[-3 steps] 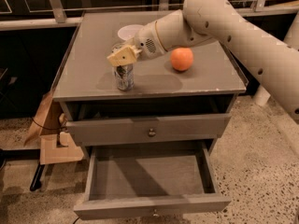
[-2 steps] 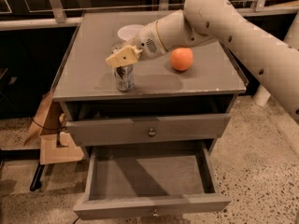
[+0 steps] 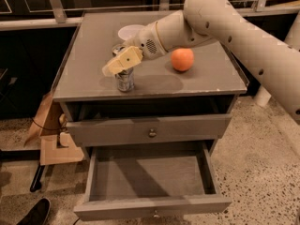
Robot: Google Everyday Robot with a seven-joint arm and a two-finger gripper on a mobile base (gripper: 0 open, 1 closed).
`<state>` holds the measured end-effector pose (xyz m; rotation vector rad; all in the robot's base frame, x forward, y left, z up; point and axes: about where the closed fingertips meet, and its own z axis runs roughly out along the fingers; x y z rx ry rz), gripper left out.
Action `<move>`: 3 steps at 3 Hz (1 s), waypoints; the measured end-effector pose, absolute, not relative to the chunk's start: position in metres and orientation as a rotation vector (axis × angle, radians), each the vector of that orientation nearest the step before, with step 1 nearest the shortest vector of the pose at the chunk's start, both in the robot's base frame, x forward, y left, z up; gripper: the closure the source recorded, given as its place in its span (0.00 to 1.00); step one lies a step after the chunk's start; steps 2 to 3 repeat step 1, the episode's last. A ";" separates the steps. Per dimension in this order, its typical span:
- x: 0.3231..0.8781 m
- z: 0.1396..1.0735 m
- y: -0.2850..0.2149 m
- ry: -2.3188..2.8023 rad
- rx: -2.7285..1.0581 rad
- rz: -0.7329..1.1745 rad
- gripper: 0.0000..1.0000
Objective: Pick redbull can from middle drawer and place on counter
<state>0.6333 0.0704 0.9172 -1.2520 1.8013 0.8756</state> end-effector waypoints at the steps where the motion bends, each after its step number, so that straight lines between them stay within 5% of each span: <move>1: 0.633 0.917 0.070 1.801 -1.252 0.876 0.00; 3: 0.633 0.917 0.070 1.801 -1.252 0.876 0.00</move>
Offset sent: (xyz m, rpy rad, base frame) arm 0.0000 0.0000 0.0000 0.0000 0.0000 0.0000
